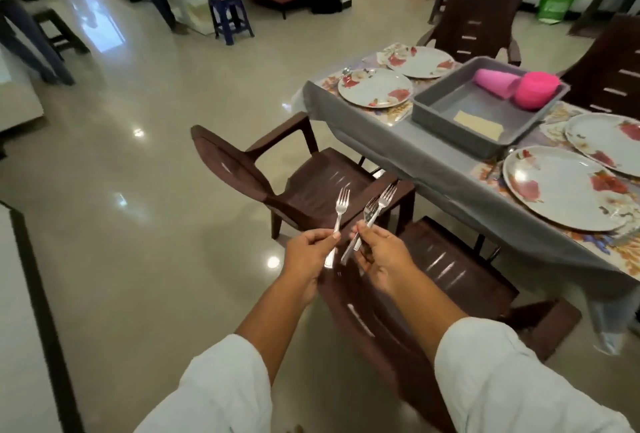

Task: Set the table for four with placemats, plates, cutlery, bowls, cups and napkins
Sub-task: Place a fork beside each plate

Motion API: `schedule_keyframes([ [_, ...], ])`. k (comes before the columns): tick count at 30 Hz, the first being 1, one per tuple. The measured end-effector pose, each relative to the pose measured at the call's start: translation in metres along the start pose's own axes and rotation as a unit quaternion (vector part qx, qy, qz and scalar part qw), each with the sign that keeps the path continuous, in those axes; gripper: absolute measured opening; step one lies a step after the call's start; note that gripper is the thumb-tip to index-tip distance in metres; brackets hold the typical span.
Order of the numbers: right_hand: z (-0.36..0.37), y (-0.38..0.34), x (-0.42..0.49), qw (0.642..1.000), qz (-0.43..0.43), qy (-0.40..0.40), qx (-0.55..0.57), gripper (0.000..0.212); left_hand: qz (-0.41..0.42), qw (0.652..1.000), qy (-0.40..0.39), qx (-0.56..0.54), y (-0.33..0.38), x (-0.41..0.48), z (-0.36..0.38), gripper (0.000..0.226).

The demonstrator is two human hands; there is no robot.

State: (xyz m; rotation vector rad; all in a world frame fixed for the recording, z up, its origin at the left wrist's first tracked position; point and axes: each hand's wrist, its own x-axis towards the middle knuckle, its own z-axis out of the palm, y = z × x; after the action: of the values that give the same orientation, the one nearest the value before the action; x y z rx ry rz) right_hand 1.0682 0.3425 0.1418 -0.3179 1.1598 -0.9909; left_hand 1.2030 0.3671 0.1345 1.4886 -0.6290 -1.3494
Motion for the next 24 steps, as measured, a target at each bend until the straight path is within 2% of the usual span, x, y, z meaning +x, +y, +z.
schedule_keyframes([
  [5, 0.068, 0.006, 0.011, 0.999, -0.031, 0.002, 0.005, 0.011, -0.016, 0.999, -0.043, -0.001, 0.035, 0.038, -0.048, 0.014],
  [11, 0.115, -0.006, 0.057, 0.998, -0.060, 0.023, 0.009, 0.008, -0.012, 0.998, -0.061, 0.013, 0.069, 0.093, -0.070, 0.009],
  [20, 0.195, -0.046, 0.205, 0.990, -0.056, 0.086, 0.098, 0.017, -0.018, 0.989, -0.091, 0.111, 0.140, 0.260, -0.072, 0.007],
  [24, 0.233, -0.067, 0.253, 0.989, -0.045, 0.084, 0.110, 0.012, -0.049, 0.990, -0.088, 0.099, 0.174, 0.325, -0.073, 0.003],
])
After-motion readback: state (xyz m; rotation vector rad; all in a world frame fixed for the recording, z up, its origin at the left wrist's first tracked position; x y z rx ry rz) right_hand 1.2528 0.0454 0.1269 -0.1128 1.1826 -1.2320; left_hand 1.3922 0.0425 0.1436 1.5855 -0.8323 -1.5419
